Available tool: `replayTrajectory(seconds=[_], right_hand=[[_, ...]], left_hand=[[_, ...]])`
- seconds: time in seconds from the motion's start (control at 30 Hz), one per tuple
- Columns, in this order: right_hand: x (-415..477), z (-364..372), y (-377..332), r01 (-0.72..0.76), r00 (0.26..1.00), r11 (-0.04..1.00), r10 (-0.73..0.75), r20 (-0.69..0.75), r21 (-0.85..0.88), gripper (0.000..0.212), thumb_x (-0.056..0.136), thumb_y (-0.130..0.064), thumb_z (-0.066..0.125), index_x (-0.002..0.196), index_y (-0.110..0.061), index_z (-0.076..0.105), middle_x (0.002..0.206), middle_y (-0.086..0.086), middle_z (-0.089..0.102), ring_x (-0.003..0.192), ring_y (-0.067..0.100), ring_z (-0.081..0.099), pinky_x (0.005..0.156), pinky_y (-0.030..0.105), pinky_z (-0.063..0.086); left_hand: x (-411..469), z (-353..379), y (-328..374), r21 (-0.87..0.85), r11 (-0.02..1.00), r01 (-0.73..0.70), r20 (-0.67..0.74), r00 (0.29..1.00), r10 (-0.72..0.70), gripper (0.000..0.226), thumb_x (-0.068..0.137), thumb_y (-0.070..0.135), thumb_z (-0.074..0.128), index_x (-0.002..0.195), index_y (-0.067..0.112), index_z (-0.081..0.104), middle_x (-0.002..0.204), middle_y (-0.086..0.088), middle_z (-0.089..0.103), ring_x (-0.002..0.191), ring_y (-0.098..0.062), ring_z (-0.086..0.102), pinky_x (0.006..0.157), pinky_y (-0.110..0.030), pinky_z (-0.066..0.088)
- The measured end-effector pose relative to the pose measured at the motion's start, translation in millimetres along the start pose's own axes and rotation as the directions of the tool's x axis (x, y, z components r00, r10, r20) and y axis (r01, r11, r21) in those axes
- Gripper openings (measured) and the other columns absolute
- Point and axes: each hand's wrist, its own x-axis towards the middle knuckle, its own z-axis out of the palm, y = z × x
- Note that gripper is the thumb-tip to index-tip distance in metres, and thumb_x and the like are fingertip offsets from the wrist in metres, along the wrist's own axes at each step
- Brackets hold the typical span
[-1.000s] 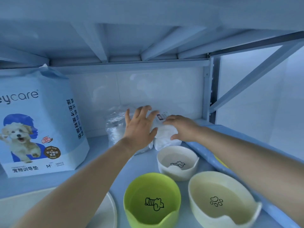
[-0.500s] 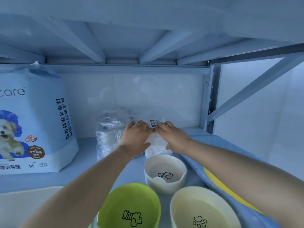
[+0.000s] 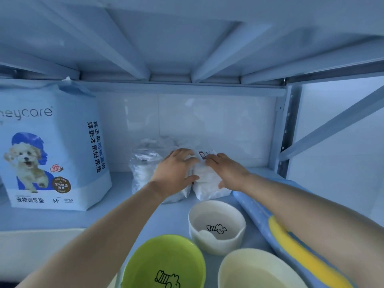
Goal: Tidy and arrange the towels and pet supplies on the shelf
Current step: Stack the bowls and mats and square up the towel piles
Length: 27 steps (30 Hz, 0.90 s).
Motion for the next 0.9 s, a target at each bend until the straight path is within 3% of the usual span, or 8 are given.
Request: replayTrajectory(seconds=[0.13,0.23,0.5,0.63,0.73,0.9], right_hand=[[2,-6,4,-0.038,0.999,0.979,0.045,-0.03,0.202,0.067,0.079,-0.032,0.071,0.137,-0.018,0.041,0.143,0.0,0.04,0.128,0.024,0.039,0.106,0.035,0.033],[1,-5,3,-0.057,0.996,0.964,0.074,-0.056,0.258,0.058,0.086,-0.023,0.064,0.139,-0.026,0.042,0.148,-0.007,0.037,0.135,0.016,0.035,0.108,0.023,0.024],[-5,-5,12,-0.063,0.99,0.93,0.104,-0.096,0.362,0.046,0.083,-0.006,0.065,0.125,-0.024,0.059,0.139,-0.01,0.049,0.128,0.012,0.046,0.101,0.019,0.029],[-4,-6,9,-0.069,0.99,0.938,0.105,-0.09,0.339,0.049,0.082,-0.011,0.066,0.128,-0.025,0.055,0.143,-0.008,0.045,0.13,0.013,0.044,0.103,0.022,0.029],[-5,-4,1,-0.056,0.997,0.968,0.067,-0.039,0.246,0.07,0.075,-0.023,0.075,0.136,-0.021,0.042,0.149,-0.005,0.034,0.135,0.013,0.033,0.106,0.024,0.027],[-3,-2,-13,-0.064,0.997,0.996,0.066,-0.029,0.066,0.079,0.072,-0.023,0.078,0.137,-0.016,0.034,0.15,-0.003,0.027,0.136,0.017,0.027,0.098,0.033,0.04]], left_hand=[[-14,-17,-22,0.067,0.995,0.08,-0.054,0.996,-0.076,0.043,0.079,0.039,0.068,0.119,0.024,0.06,0.124,0.0,0.055,0.118,-0.025,0.05,0.101,-0.033,0.036],[-25,-20,-31,0.08,0.991,0.112,-0.012,0.994,-0.111,0.042,0.083,0.042,0.063,0.122,0.027,0.057,0.122,0.002,0.053,0.116,-0.022,0.049,0.1,-0.034,0.035],[-27,-8,-37,0.038,0.989,0.14,-0.051,0.989,-0.138,0.039,0.082,0.037,0.066,0.117,0.021,0.062,0.102,0.0,0.06,0.097,-0.024,0.06,0.094,-0.035,0.038],[-20,-7,-38,0.014,0.987,0.162,-0.009,0.987,-0.162,0.04,0.085,0.038,0.063,0.122,0.022,0.059,0.109,0.001,0.059,0.102,-0.021,0.057,0.099,-0.031,0.03],[-21,-5,-38,-0.001,0.985,0.174,-0.01,0.985,-0.174,0.041,0.086,0.038,0.063,0.123,0.023,0.058,0.109,0.001,0.058,0.103,-0.021,0.056,0.1,-0.03,0.028],[-22,-9,-35,-0.003,0.981,0.196,0.034,0.98,-0.196,0.044,0.087,0.039,0.06,0.128,0.027,0.052,0.114,0.003,0.054,0.109,-0.018,0.052,0.099,-0.029,0.028]])
